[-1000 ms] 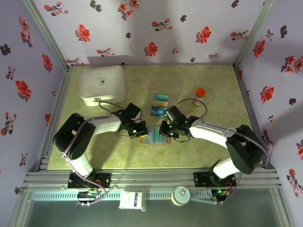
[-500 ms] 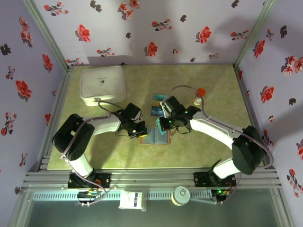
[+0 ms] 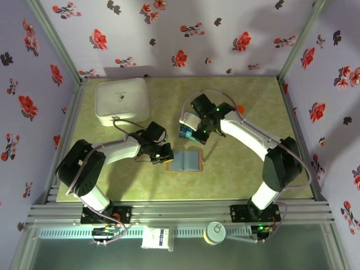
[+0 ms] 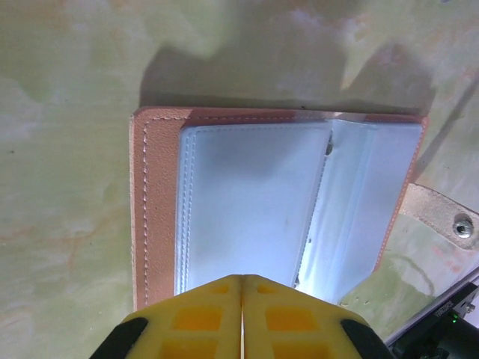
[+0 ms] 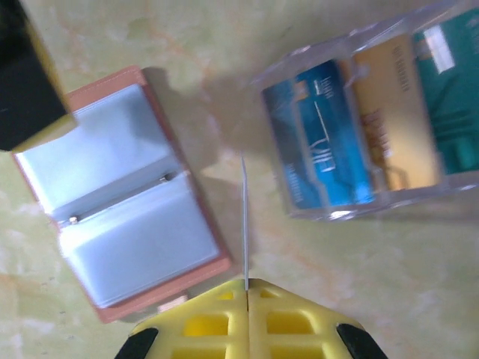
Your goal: Take the credit cards out of the card holder
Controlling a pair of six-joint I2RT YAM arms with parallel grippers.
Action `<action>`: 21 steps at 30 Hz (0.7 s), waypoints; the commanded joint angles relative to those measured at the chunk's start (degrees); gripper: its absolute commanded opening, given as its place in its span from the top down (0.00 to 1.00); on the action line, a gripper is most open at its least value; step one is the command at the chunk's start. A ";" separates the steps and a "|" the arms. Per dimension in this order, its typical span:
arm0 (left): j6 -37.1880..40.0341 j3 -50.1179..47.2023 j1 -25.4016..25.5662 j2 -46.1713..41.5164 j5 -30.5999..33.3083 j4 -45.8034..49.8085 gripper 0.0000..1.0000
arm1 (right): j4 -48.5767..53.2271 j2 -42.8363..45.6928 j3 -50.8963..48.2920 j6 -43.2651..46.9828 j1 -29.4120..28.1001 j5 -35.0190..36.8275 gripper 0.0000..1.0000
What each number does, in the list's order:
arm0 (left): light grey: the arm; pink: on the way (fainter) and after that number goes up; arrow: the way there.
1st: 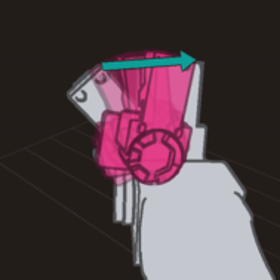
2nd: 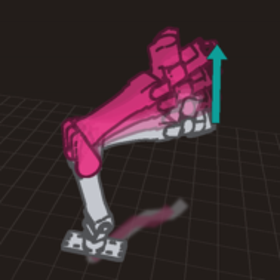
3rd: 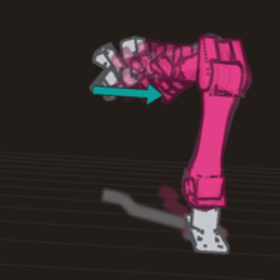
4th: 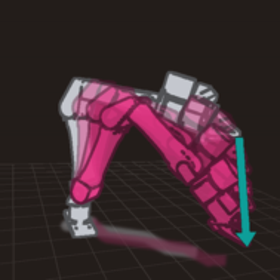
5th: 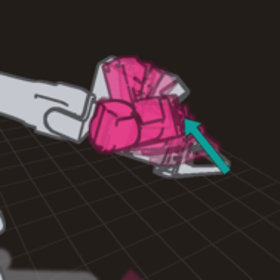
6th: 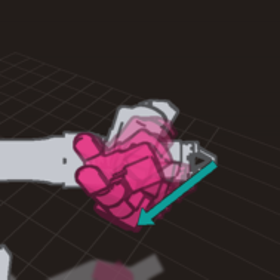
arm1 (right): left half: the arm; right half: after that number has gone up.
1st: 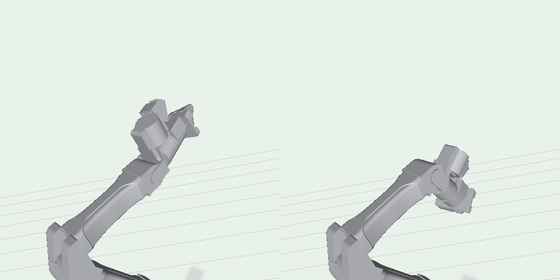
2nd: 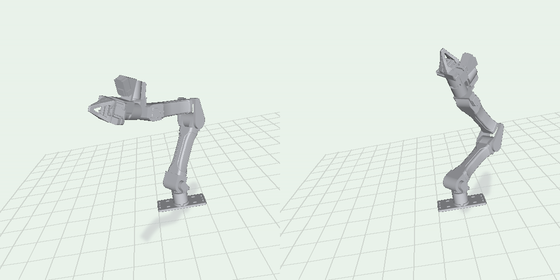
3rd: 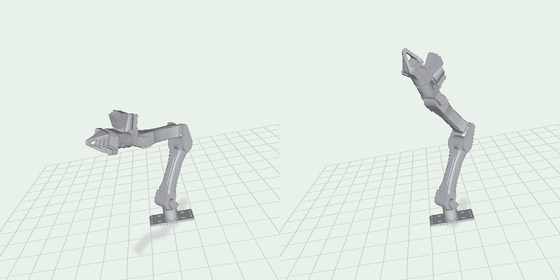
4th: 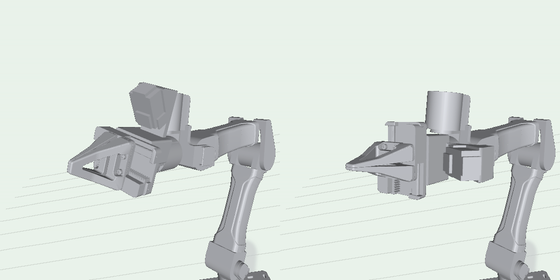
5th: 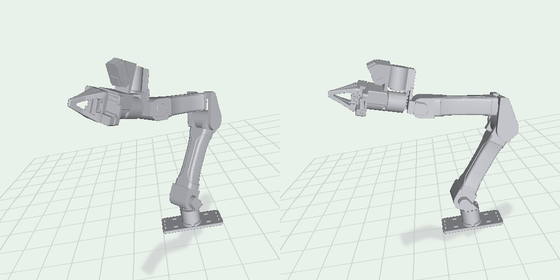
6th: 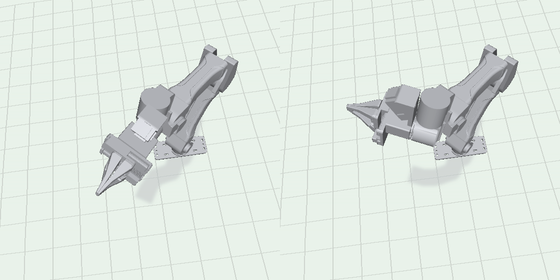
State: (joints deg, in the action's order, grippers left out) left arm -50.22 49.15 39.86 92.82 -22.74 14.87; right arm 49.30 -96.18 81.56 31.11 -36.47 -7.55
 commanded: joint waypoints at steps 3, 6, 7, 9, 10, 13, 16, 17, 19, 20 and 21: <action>1.35 -0.72 -0.56 -2.49 1.55 2.68 0.89 | 7.34 -7.01 10.41 11.08 3.51 -3.30 0.98; 1.39 -0.94 -0.91 -3.17 1.91 3.24 0.89 | 10.69 -11.77 17.25 13.77 5.47 -4.59 0.98; 1.44 -0.98 -1.09 -3.40 1.96 3.50 0.89 | 11.65 -13.13 19.08 14.38 5.97 -4.79 0.98; 1.52 -0.95 -1.30 -3.74 2.11 3.96 0.89 | 14.01 -16.17 23.70 15.69 6.93 -5.27 0.98; 1.61 -1.07 -1.46 -3.93 2.22 4.17 0.89 | 15.17 -17.83 26.29 16.37 7.38 -5.66 0.98; 1.75 -1.24 -2.07 -4.01 2.29 4.31 0.89 | 16.59 -22.01 32.00 17.49 8.53 -6.52 0.98; 2.05 -0.99 -2.67 -3.54 2.18 4.69 0.89 | 17.94 -25.79 37.37 18.43 9.43 -7.76 0.98; 2.12 -0.78 -2.83 -3.38 2.24 4.82 0.89 | 18.60 -27.23 39.51 18.72 9.61 -8.19 0.98; 2.39 -0.59 -3.24 -3.08 2.19 5.15 0.89 | 19.87 -29.58 43.16 19.35 9.81 -8.87 0.98; 2.49 -0.46 -3.46 -2.92 2.18 5.45 0.89 | 20.46 -30.79 44.76 19.73 9.91 -8.96 0.97; 2.66 -0.28 -3.72 -2.82 2.17 5.62 0.89 | 20.93 -31.70 46.03 20.07 9.97 -8.85 0.97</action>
State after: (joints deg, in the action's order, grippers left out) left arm -49.34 48.58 36.93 90.08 -21.34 18.39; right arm 65.80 -125.47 123.42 48.53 -26.81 -14.46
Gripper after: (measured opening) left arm 0.107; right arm 0.065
